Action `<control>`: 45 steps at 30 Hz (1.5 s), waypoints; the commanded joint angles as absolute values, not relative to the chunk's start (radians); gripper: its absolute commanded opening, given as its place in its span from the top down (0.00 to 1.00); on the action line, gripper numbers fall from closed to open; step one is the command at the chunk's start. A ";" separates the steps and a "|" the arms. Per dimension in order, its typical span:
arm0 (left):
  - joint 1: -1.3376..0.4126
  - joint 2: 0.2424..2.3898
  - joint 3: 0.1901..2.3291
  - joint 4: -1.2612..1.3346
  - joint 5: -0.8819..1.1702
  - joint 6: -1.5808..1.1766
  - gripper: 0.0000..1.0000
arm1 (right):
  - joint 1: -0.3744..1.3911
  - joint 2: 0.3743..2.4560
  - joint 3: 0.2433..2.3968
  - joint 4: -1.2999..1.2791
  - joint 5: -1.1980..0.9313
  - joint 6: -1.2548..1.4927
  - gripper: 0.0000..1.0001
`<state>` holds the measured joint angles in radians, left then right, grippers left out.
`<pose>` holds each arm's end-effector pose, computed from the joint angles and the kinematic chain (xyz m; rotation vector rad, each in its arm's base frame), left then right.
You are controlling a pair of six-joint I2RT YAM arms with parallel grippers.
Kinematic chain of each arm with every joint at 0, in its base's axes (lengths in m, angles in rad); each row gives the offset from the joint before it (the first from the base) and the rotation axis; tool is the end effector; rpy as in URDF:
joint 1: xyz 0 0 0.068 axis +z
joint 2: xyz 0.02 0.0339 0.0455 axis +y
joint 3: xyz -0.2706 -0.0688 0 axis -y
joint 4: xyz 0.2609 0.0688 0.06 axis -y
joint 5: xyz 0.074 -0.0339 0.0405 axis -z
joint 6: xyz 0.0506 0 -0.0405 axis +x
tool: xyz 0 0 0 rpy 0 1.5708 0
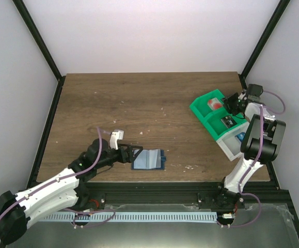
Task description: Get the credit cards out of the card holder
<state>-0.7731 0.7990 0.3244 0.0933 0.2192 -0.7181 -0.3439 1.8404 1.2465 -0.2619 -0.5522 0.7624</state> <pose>0.1393 -0.1512 0.1957 0.2176 2.1298 -1.1524 0.4031 -0.1162 0.1896 1.0540 2.1947 0.8589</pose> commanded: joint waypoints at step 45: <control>-0.578 1.135 0.287 0.275 0.577 -0.909 0.00 | 0.800 1.183 0.585 -0.073 -0.392 0.991 0.64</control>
<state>-0.5961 1.1595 0.3187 0.2253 0.5419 -0.8677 0.7277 1.1305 0.5583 -0.1455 -0.4595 0.9325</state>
